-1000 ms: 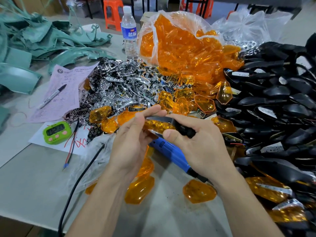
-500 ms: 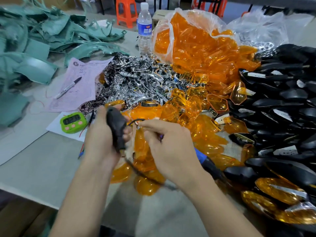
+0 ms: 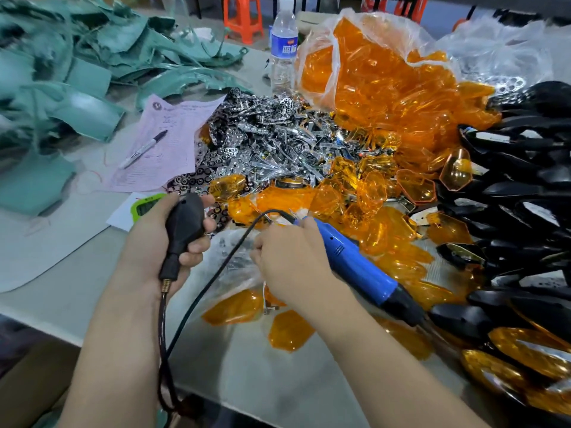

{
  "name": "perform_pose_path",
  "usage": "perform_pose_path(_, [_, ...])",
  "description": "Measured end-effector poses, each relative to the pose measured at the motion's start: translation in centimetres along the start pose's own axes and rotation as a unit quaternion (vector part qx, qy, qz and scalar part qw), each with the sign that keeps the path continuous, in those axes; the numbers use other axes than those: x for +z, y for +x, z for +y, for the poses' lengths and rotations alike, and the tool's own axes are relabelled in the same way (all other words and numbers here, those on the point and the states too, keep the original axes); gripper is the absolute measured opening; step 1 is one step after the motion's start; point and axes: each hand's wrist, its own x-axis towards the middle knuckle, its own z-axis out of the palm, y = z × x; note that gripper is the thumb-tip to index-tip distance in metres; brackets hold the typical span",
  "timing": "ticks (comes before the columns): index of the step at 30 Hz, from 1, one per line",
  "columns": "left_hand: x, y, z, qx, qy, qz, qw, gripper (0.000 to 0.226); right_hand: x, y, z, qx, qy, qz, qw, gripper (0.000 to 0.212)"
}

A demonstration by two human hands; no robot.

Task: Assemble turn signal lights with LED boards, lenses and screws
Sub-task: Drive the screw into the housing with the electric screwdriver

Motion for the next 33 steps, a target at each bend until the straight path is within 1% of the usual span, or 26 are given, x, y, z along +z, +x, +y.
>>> perform_pose_path(2, [-0.1,0.3,-0.2,-0.018,-0.012,-0.011,1.000,0.035,0.1,0.4,-0.5,0.013,-0.006,0.011,1.000,0.025])
perform_pose_path(4, [0.0,0.5,-0.4,-0.032,-0.018,-0.031,0.999,0.036,0.1,0.7,-0.7,0.010,0.004,0.009,1.000,0.020])
perform_pose_path(5, [0.1,0.6,-0.5,-0.033,-0.015,-0.035,0.999,0.036,0.1,0.9,-0.7,0.002,0.009,0.003,1.000,0.018])
perform_pose_path(7, [0.3,0.8,-0.9,-0.030,-0.015,-0.041,0.999,0.041,0.0,1.3,-0.7,-0.029,0.009,-0.020,0.999,0.023])
perform_pose_path(9, [0.6,1.0,-1.2,-0.033,-0.036,-0.060,0.997,0.045,-0.2,1.7,-0.6,-0.052,0.009,-0.033,0.998,0.022])
perform_pose_path(12, [1.1,1.4,-1.7,-0.050,-0.039,-0.080,0.995,0.047,-0.2,2.1,0.1,-0.064,0.038,-0.052,0.996,0.011])
perform_pose_path(15, [1.6,1.8,-2.5,-0.055,-0.023,-0.091,0.994,0.047,0.5,1.9,0.5,-0.056,0.039,-0.048,0.996,0.012])
perform_pose_path(17, [1.9,2.0,-2.9,-0.054,-0.016,-0.086,0.995,0.047,0.9,1.8,0.2,-0.042,0.013,-0.036,0.998,0.016])
perform_pose_path(19, [2.0,2.2,-3.4,-0.055,-0.005,-0.072,0.996,0.046,0.8,1.9,0.1,-0.020,0.024,-0.045,0.999,0.014])
perform_pose_path(22, [2.1,2.5,-3.8,-0.058,0.028,-0.043,0.997,0.046,-0.2,2.2,0.9,0.004,0.091,-0.097,0.991,0.009])
perform_pose_path(24, [2.3,2.8,-4.1,-0.046,0.065,-0.025,0.997,0.047,-1.0,2.3,1.5,0.010,0.136,-0.136,0.981,0.006])
perform_pose_path(25, [2.3,2.9,-4.2,-0.041,0.078,-0.019,0.996,0.047,-1.2,2.4,1.7,0.016,0.155,-0.140,0.978,0.006])
perform_pose_path(27, [2.2,3.0,-4.3,-0.041,0.084,-0.019,0.995,0.047,-1.1,2.1,1.8,0.040,0.192,-0.117,0.974,0.019])
perform_pose_path(30, [1.8,2.7,-4.3,-0.029,0.048,-0.036,0.998,0.046,-0.1,1.5,1.9,0.079,0.279,-0.061,0.955,0.022])
perform_pose_path(32, [1.6,2.3,-4.2,-0.013,0.043,-0.027,0.999,0.046,0.4,1.2,1.8,0.117,0.357,-0.009,0.927,0.023])
perform_pose_path(33, [1.6,2.2,-4.1,-0.005,0.052,-0.019,0.998,0.046,0.5,1.1,1.7,0.132,0.402,0.017,0.906,0.020])
